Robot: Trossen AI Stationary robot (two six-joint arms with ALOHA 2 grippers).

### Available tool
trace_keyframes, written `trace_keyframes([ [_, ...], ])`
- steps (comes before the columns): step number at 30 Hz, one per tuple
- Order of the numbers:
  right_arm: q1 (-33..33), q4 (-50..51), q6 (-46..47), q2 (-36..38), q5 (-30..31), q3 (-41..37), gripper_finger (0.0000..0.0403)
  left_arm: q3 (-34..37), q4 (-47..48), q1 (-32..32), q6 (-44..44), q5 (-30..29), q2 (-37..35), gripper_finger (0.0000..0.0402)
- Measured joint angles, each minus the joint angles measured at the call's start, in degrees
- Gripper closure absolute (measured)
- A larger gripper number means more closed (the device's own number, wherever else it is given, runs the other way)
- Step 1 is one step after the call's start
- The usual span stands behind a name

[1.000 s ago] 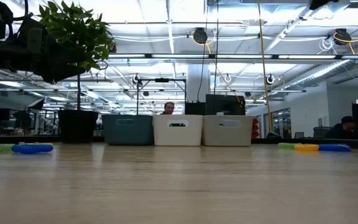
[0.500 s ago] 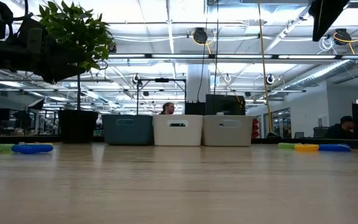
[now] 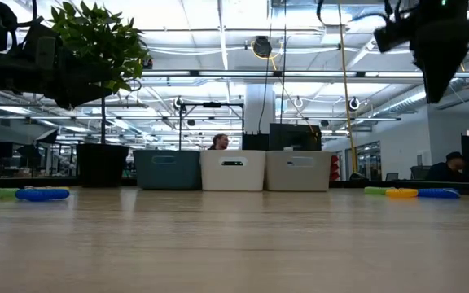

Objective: Sort spring keychains
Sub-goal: Put the blue spring keychain in the gray bin

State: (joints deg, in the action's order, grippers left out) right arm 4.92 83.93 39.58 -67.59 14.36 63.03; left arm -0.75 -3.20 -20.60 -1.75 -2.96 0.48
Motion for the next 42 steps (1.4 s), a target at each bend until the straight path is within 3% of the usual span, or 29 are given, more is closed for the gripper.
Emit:
trace_keyframes([
  [7, -6.26, -8.46, 0.32, 0.00, -7.18, -9.69, 0.0135, 0.00, 0.00, 0.01, 0.00, 0.00, 0.00, 0.0009],
  [16, -17.28, -14.65, 4.51, 0.00, -5.23, -15.79, 0.0135, 0.00, 0.00, 0.00, 0.01, 0.00, 0.01, 0.0009],
  [23, -23.56, -20.28, 2.37, 0.02, -5.46, -19.40, 0.0135, 0.00, 0.00, 0.00, 0.01, 0.02, 0.01, 0.0009],
  [36, -26.87, -30.38, -1.71, -0.06, -5.44, -28.16, 0.0135, 0.00, 0.00, 0.00, 0.01, 0.00, 0.01, 0.0009],
  [42, -26.86, -34.24, -2.59, -1.65, -2.54, -30.84, 0.0137, 0.00, 0.00, 0.02, 0.00, 0.00, 0.01, 0.0009],
])
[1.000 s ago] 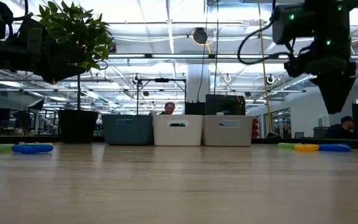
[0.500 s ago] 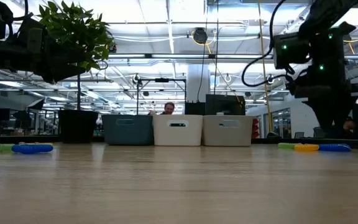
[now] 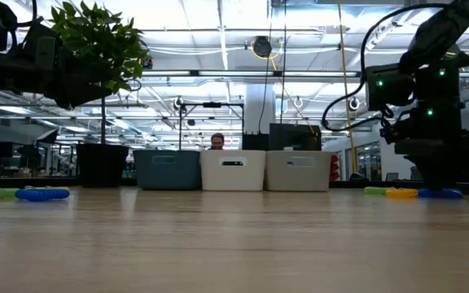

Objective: Sort spring keychains
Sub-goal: Put the blue spring keychain in the gray bin

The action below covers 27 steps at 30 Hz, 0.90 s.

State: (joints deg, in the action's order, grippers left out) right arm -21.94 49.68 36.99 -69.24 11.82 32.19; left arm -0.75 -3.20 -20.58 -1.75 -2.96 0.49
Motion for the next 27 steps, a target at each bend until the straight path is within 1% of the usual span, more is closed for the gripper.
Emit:
trace_keyframes([
  [4, -0.08, -1.84, 0.34, -0.91, -0.39, 0.02, 0.0155, 0.00, 0.00, 0.00, 0.01, 0.00, 0.00, 0.0009],
  [7, -0.08, -2.17, 1.15, -1.86, -0.78, 0.04, 0.0187, 0.00, 0.00, -0.02, 0.00, -0.02, 0.00, 0.0009],
  [12, -0.08, -3.39, 1.38, -3.22, -3.08, 0.08, 0.0272, 0.00, 0.00, 0.00, -0.01, 0.00, 0.00, 0.0009],
  [16, -0.07, -4.04, 3.38, -3.78, -3.63, 0.06, 0.0340, 0.00, 0.00, -0.01, -0.01, -0.02, -0.01, 0.0009],
  [19, -0.04, -4.03, 3.48, -3.84, -3.77, 0.04, 0.0384, -0.02, 0.00, -0.01, 0.00, -0.02, 0.00, 0.0009],
  [21, 0.02, -3.94, 3.49, -3.84, -3.75, 0.04, 0.0393, -0.02, 0.00, -0.02, 0.00, 0.00, 0.00, 0.0009],
  [27, 2.43, -3.11, 4.40, -3.52, -2.34, 0.00, 0.0398, -0.02, 0.00, -0.02, 0.00, -0.02, 0.00, 0.0009],
])
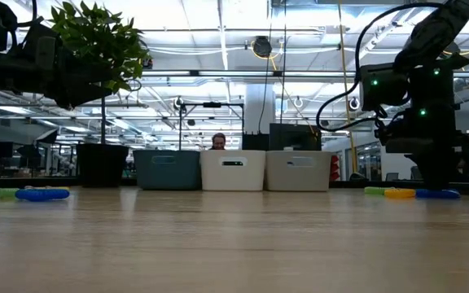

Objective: Sort spring keychains
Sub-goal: Put the blue spring keychain in the gray bin

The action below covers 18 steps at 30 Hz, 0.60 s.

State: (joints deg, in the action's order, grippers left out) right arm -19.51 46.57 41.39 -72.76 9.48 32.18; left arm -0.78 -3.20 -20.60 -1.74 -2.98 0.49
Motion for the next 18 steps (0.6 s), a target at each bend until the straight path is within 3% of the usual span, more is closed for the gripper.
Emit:
trace_keyframes([
  [6, 2.51, 6.87, 2.02, 1.66, -0.27, 2.22, 0.0400, 0.00, 0.00, 0.01, 0.00, 0.01, 0.00, 0.0009],
  [18, 10.38, 22.69, 1.92, 2.17, -0.53, 14.91, 0.0402, 0.00, 0.00, 0.01, -0.01, 0.02, 0.00, 0.0009],
])
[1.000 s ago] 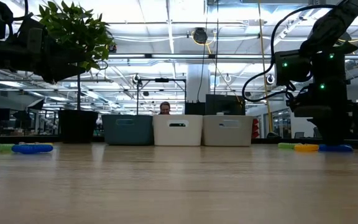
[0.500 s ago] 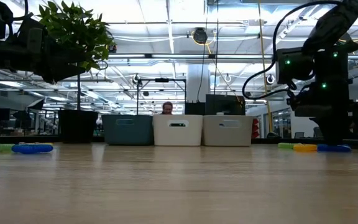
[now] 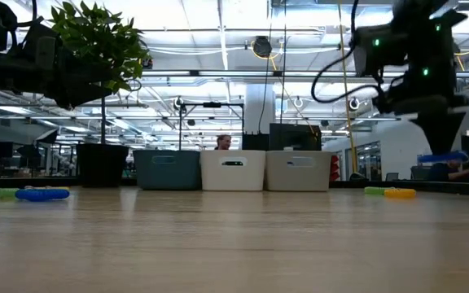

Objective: Sort spring keychains
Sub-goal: Put the blue spring keychain in the gray bin

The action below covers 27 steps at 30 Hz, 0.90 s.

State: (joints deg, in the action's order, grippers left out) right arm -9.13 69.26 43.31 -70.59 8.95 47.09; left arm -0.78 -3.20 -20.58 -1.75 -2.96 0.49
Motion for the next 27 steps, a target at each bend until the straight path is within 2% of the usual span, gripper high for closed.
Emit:
trace_keyframes([
  [13, 11.46, 18.24, -0.35, 0.02, -2.21, 15.40, 0.0402, 0.00, 0.00, 0.00, 0.01, -0.01, 0.00, 0.0009],
  [20, 19.18, 19.74, 0.94, -0.67, -4.78, 20.82, 0.0402, 0.00, 0.00, 0.00, 0.00, 0.00, -0.02, 0.0009],
  [27, 26.39, 19.30, 2.49, -4.70, -7.13, 25.21, 0.0402, 0.00, 0.00, -0.02, 0.02, 0.00, -0.02, 0.0009],
])
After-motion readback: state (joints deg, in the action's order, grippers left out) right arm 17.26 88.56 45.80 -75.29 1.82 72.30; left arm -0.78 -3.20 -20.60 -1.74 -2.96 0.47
